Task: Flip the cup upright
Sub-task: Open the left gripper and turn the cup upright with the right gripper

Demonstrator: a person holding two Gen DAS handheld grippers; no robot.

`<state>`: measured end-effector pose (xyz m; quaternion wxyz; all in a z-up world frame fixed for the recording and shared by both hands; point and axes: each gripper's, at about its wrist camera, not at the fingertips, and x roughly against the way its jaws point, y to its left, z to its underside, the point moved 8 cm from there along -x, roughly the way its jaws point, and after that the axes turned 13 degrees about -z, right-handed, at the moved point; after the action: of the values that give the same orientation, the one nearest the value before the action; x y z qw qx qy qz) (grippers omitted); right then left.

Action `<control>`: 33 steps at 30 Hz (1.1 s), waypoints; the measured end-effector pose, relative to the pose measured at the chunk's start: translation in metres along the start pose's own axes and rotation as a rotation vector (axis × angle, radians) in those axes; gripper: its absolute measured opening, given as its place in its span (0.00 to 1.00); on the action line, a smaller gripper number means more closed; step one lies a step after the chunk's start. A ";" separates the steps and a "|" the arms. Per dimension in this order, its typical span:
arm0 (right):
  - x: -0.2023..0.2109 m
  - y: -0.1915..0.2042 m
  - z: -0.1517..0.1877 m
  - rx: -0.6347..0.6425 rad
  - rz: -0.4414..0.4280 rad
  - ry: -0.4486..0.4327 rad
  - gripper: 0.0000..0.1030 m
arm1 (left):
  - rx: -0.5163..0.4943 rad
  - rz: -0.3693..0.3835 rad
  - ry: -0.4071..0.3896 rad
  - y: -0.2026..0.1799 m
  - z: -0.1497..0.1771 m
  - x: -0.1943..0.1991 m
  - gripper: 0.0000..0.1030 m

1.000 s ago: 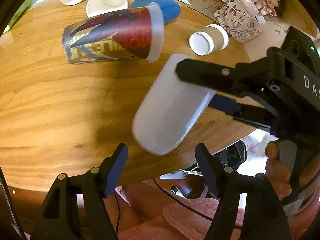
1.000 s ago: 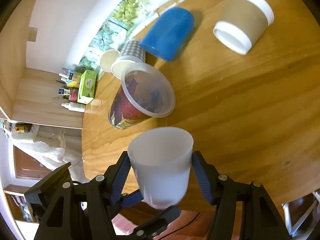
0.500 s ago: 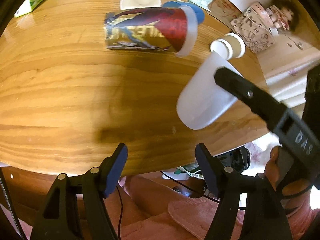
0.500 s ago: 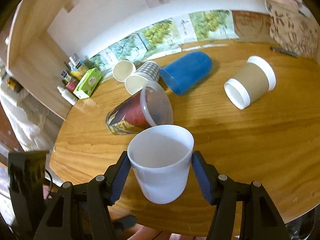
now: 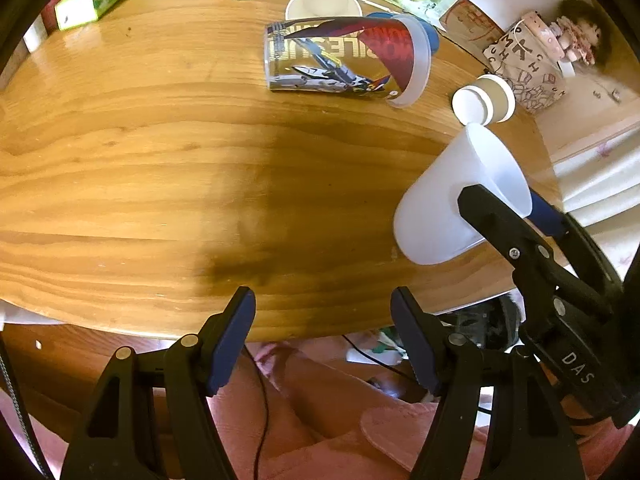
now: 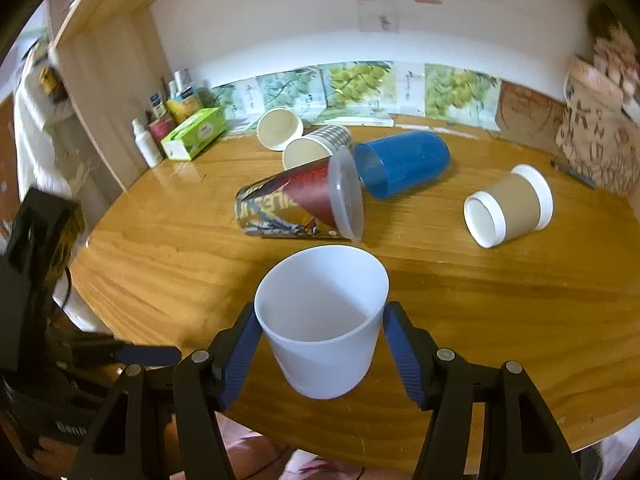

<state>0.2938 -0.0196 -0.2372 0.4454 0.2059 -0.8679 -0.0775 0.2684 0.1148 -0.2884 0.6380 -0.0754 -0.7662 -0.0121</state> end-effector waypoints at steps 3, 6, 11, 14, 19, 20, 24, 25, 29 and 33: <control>0.002 0.003 0.004 0.028 0.012 -0.010 0.61 | -0.011 -0.027 -0.010 0.002 0.004 0.000 0.72; 0.004 0.007 0.009 0.062 0.018 -0.024 0.61 | -0.009 -0.044 -0.011 0.004 0.008 -0.001 0.72; 0.007 0.011 0.016 0.102 0.028 -0.032 0.61 | -0.008 -0.084 -0.021 0.009 0.011 -0.001 0.72; 0.008 0.012 0.019 0.113 0.031 -0.037 0.61 | 0.008 -0.099 -0.020 0.012 0.012 0.000 0.72; 0.010 0.014 0.024 0.128 0.028 -0.055 0.61 | 0.017 -0.115 -0.027 0.013 0.011 0.003 0.72; 0.011 0.014 0.024 0.130 0.028 -0.058 0.61 | 0.012 -0.119 -0.027 0.013 0.010 0.003 0.72; 0.010 0.012 0.022 0.116 0.022 -0.067 0.61 | -0.001 -0.132 -0.022 0.016 0.010 0.003 0.72; 0.010 0.012 0.022 0.116 0.023 -0.068 0.62 | -0.001 -0.134 -0.022 0.018 0.011 0.003 0.72; 0.010 0.013 0.022 0.127 0.029 -0.074 0.62 | 0.006 -0.137 -0.020 0.024 0.012 0.003 0.72; 0.010 0.011 0.023 0.098 0.045 -0.073 0.66 | 0.016 -0.149 -0.034 0.031 0.014 0.009 0.72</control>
<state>0.2667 -0.0146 -0.2397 0.4044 0.2050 -0.8907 -0.0321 0.2570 0.1475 -0.2850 0.6229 -0.0135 -0.7804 -0.0521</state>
